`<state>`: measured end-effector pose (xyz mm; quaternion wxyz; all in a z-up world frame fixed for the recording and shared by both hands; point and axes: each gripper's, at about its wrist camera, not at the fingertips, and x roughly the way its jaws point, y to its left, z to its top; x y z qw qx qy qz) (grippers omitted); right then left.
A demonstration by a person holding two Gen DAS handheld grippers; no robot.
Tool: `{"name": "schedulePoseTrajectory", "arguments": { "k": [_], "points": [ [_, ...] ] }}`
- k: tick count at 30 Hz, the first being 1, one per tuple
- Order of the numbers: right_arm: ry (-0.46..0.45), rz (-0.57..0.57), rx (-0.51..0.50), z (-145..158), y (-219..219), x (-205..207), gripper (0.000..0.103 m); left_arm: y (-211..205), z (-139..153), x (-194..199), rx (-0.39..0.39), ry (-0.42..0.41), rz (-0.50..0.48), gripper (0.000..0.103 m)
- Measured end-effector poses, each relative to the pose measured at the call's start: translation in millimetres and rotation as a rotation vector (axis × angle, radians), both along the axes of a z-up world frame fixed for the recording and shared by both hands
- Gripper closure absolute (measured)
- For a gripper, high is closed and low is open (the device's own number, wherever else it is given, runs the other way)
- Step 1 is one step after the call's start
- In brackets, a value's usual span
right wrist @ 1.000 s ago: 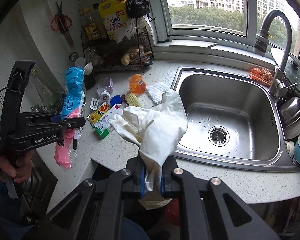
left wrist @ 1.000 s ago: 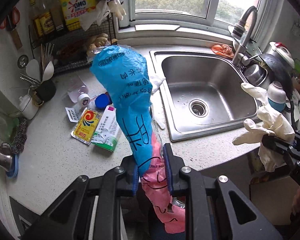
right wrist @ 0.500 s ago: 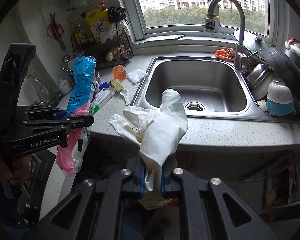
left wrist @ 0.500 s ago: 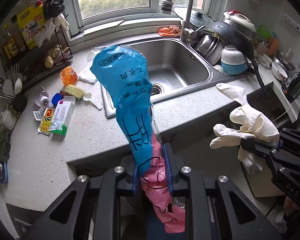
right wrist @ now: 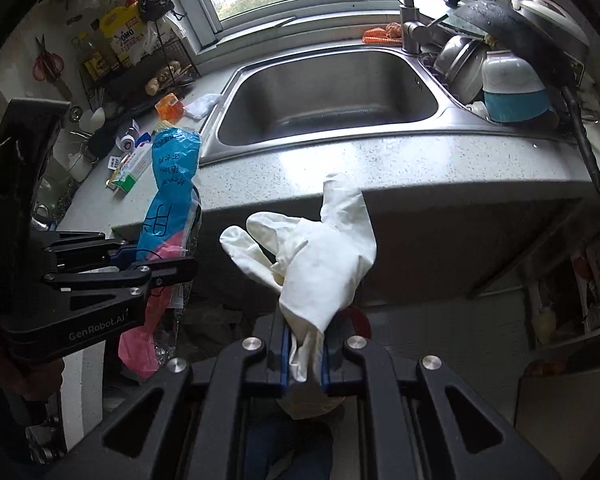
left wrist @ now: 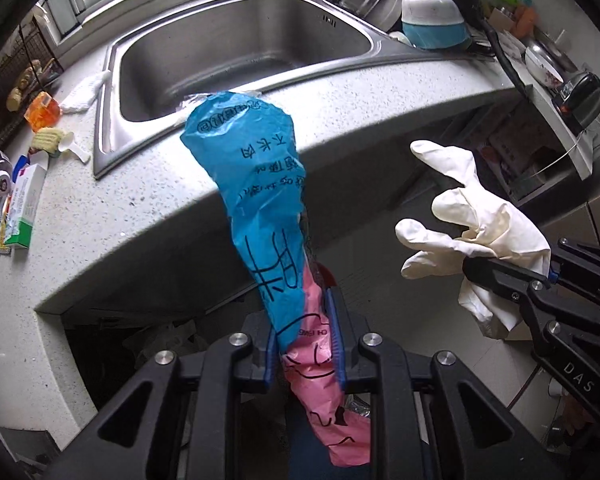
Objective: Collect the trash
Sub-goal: 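Carry the gloves and bag with both grippers down toward the red bucket, then open both grippers over the red bucket, dropping bag and gloves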
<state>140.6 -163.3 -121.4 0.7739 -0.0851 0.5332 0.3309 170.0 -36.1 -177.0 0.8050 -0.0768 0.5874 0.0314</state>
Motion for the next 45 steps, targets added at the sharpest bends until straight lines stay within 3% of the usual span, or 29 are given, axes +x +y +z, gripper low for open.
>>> {"name": "schedulePoseTrajectory", "arguments": {
  "k": [13, 21, 26, 30, 33, 36, 45],
  "points": [
    [0.094, -0.057, -0.056, -146, -12, 23, 0.093, -11, -179, 20, -0.090, 0.146, 0.023, 0.084],
    [0.132, -0.084, -0.078, -220, -12, 28, 0.093, -6, -251, 36, -0.136, 0.167, 0.065, 0.083],
    [0.137, -0.105, -0.080, -236, -28, 15, 0.093, -14, -268, 40, -0.105, 0.158, 0.056, 0.080],
    [0.136, -0.113, -0.087, -241, -29, 7, 0.093, -17, -268, 36, -0.091, 0.133, 0.050, 0.050],
    [0.136, -0.111, -0.097, -244, -30, 3, 0.093, -15, -267, 33, -0.087, 0.112, 0.018, 0.041],
    [0.136, -0.112, -0.096, -246, -26, 1, 0.093, -16, -266, 32, -0.036, 0.112, 0.016, 0.040],
    [0.153, -0.097, -0.098, -255, -18, 9, 0.093, 1, -275, 30, -0.005, 0.114, 0.012, 0.040]
  ]
}}
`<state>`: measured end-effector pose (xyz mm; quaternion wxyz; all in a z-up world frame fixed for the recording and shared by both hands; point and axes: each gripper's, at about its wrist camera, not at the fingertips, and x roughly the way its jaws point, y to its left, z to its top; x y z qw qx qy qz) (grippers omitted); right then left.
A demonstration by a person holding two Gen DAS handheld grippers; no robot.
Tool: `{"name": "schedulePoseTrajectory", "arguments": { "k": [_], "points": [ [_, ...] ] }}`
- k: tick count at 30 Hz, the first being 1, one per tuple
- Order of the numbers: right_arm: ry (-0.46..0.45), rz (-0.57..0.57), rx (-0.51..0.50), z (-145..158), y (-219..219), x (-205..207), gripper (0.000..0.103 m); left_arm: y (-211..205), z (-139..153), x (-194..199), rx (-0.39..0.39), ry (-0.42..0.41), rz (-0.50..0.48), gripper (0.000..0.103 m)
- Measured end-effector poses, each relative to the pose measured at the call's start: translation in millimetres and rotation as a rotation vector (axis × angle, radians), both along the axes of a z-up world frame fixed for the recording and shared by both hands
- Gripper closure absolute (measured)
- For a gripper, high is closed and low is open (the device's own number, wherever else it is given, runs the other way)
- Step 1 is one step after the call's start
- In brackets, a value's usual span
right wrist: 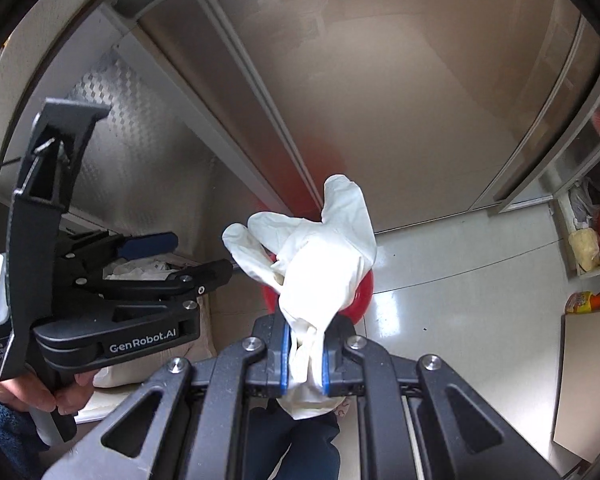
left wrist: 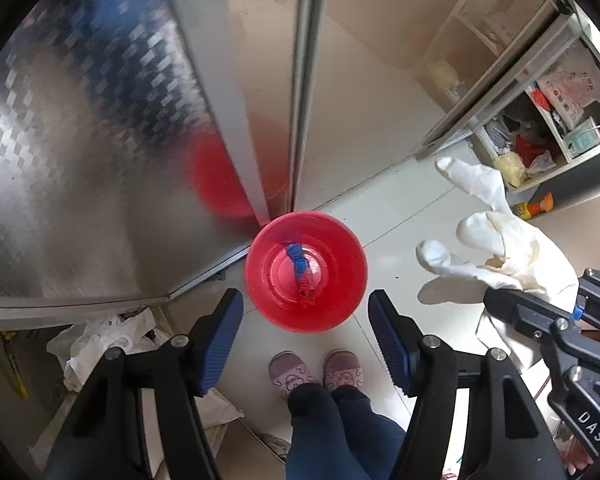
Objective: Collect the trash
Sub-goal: 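Open both grippers over the red bucket, dropping bag and gloves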
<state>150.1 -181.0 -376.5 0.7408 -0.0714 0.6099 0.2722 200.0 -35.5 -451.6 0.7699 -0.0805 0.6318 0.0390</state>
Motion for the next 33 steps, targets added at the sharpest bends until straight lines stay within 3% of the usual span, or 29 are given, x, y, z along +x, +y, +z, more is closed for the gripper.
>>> {"name": "schedulePoseTrajectory", "arguments": {
  "k": [7, 11, 17, 29, 33],
  "points": [
    [0.021, 0.033, -0.019, -22, 8, 12, 0.093, 22, -6, -11, -0.018, 0.001, 0.073, 0.038],
    [0.031, 0.061, -0.026, -36, 15, 19, 0.093, 28, -9, -16, -0.009, -0.003, 0.089, 0.021],
    [0.038, 0.120, -0.043, -63, 27, 27, 0.093, 40, -18, -20, -0.007, -0.007, 0.129, 0.014],
    [0.065, 0.203, -0.074, -111, 46, 38, 0.093, 59, -43, -29, -0.019, 0.022, 0.186, 0.009],
    [0.064, 0.225, -0.094, -121, 56, 37, 0.083, 63, -46, -33, -0.028, 0.027, 0.206, 0.009]
  ]
}}
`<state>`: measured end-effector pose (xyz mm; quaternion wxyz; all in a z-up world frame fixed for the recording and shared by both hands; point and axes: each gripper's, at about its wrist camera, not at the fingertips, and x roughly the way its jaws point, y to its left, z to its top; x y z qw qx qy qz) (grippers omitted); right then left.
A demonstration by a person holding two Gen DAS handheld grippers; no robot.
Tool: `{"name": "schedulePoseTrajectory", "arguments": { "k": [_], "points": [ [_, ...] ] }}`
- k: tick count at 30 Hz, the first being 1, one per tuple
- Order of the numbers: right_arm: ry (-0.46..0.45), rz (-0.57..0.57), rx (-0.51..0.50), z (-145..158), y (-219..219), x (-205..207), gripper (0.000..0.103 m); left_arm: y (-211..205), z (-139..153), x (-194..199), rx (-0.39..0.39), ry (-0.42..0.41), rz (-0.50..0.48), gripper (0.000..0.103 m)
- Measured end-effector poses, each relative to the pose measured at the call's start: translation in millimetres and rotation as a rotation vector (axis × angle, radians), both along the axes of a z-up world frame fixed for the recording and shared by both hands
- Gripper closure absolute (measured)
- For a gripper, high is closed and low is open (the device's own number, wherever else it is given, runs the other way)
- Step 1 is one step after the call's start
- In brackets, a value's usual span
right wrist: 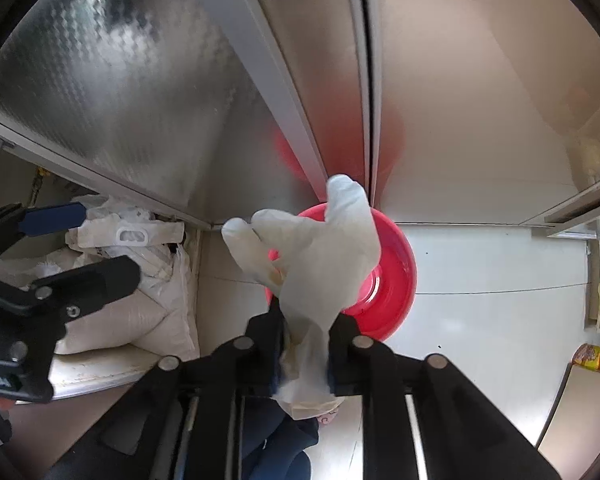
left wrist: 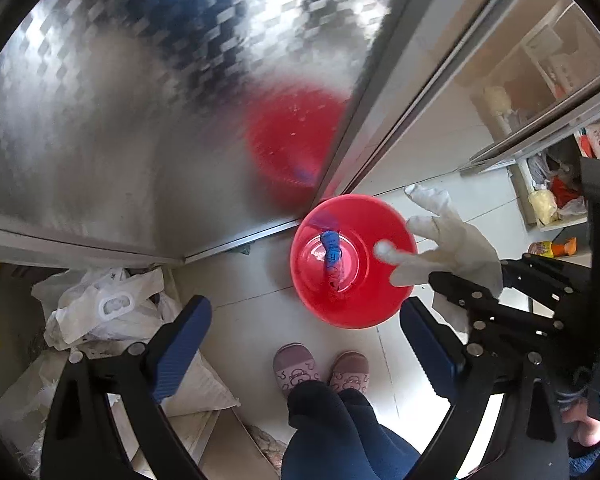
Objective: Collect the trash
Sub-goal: 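Open both grippers over the red bucket, dropping bag and gloves, then raise both tools back to the counter beside the sink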
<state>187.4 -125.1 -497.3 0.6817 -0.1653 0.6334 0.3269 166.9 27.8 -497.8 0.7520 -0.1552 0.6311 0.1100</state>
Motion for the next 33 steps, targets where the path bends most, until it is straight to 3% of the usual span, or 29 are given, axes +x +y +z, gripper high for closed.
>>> {"name": "schedulePoseTrajectory", "arguments": {
  "k": [3, 4, 5, 10, 12, 14, 19, 24, 27, 29, 33],
  "points": [
    [-0.001, 0.020, -0.012, -4, 1, -2, 0.064, -1, 4, -4, 0.021, -0.016, -0.004, 0.009],
    [-0.004, 0.032, -0.025, -6, 2, -2, 0.046, -3, 6, -5, 0.037, -0.019, -0.004, 0.009],
    [-0.011, 0.041, -0.028, -6, 2, -3, 0.035, -4, 9, -7, 0.046, -0.019, -0.001, 0.009],
    [-0.008, 0.050, -0.018, 23, -7, -14, 0.022, -10, 42, -18, 0.059, -0.022, 0.022, 0.009],
    [-0.015, 0.045, -0.015, 42, -14, -15, 0.022, -14, 66, -22, 0.063, -0.037, 0.018, 0.008],
    [-0.036, 0.032, -0.007, 68, -20, -20, 0.022, -18, 94, -25, 0.066, -0.056, 0.002, 0.008],
    [-0.114, 0.001, 0.027, 170, -42, -28, 0.016, -32, 185, -33, 0.070, -0.140, -0.038, 0.008],
    [-0.226, -0.028, 0.047, 275, -50, -32, 0.012, -42, 283, -44, 0.052, -0.265, -0.124, 0.008],
    [-0.301, -0.047, 0.078, 333, -52, -37, 0.012, -41, 343, -55, 0.063, -0.351, -0.113, 0.008],
    [-0.350, -0.061, 0.108, 369, -51, -43, 0.012, -37, 378, -63, 0.098, -0.390, -0.083, 0.008],
    [-0.441, -0.072, 0.176, 431, -51, -55, 0.009, -35, 439, -79, 0.251, -0.445, -0.067, 0.008]
  ]
}}
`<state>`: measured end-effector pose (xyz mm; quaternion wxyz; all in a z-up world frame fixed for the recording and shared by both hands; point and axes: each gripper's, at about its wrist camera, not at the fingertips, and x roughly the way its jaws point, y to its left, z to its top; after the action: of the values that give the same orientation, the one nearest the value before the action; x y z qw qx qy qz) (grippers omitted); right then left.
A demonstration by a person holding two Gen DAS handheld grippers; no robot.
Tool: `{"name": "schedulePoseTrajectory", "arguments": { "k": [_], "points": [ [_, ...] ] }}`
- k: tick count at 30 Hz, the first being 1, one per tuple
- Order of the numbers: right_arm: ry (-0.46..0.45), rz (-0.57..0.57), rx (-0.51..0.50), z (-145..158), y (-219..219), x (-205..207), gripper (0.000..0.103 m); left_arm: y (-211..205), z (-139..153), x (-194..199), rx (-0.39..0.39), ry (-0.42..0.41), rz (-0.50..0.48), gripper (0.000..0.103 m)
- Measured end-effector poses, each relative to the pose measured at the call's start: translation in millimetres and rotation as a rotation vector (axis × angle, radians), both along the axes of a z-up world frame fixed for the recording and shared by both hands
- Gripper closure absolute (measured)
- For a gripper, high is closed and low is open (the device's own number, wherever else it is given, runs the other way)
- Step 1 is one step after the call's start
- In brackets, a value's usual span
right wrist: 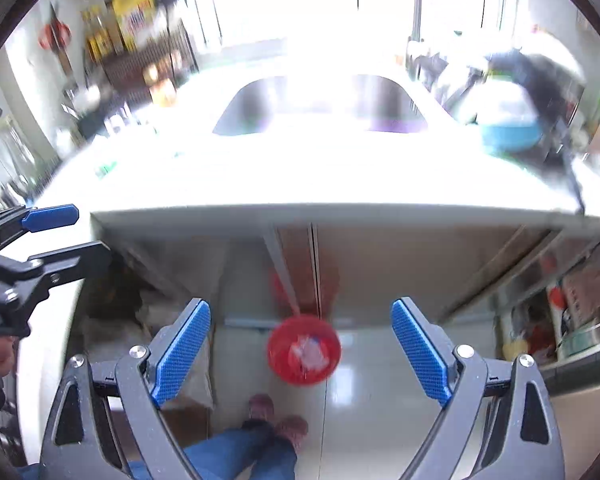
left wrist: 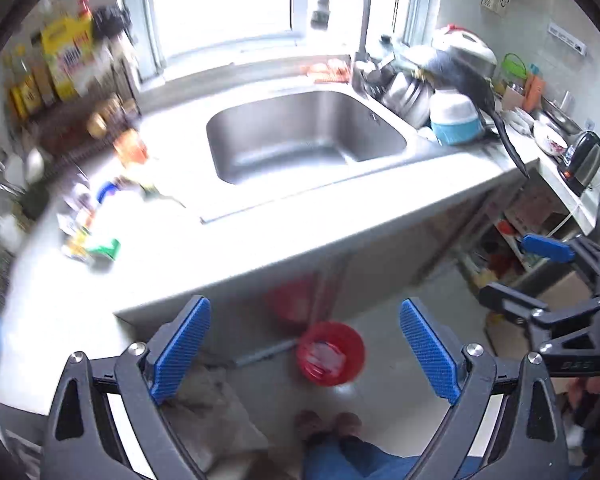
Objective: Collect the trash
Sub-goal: 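Raise both tools back to the counter beside the sink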
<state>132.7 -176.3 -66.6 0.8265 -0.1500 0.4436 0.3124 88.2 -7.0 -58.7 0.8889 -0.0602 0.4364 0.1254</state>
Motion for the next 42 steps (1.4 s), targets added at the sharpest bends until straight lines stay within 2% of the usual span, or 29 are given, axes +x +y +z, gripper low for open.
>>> {"name": "schedulePoseTrajectory", "arguments": {
  "k": [4, 7, 8, 9, 18, 23, 30, 36, 42],
  "points": [
    [-0.055, 0.023, 0.064, 39, 12, -8, 0.007, 10, 35, -15, 0.047, -0.052, 0.038, 0.008],
    [-0.086, 0.069, 0.105, 52, 27, -11, 0.007, 25, 48, -27, 0.074, -0.067, 0.092, 0.008],
    [-0.095, 0.087, 0.111, 55, 36, -13, 0.007, 30, 53, -34, 0.070, -0.068, 0.105, 0.007],
    [-0.103, 0.104, 0.117, 59, 43, -14, 0.007, 36, 57, -38, 0.065, -0.069, 0.120, 0.000],
    [-0.068, 0.271, 0.136, 70, 109, -12, 0.006, 90, 75, -65, 0.071, -0.077, 0.286, 0.000],
    [-0.067, 0.359, 0.119, 65, 162, -1, 0.004, 136, 65, -60, 0.060, -0.043, 0.343, 0.000],
    [-0.049, 0.433, 0.076, 49, 238, 27, 0.000, 210, 48, -36, 0.001, 0.003, 0.370, 0.000],
    [-0.032, 0.446, -0.004, 26, 286, 48, 0.000, 264, 27, -1, -0.063, 0.052, 0.339, 0.000],
    [0.027, 0.432, -0.099, -3, 314, 69, 0.000, 299, -16, 36, -0.128, 0.153, 0.292, 0.000]
  ]
}}
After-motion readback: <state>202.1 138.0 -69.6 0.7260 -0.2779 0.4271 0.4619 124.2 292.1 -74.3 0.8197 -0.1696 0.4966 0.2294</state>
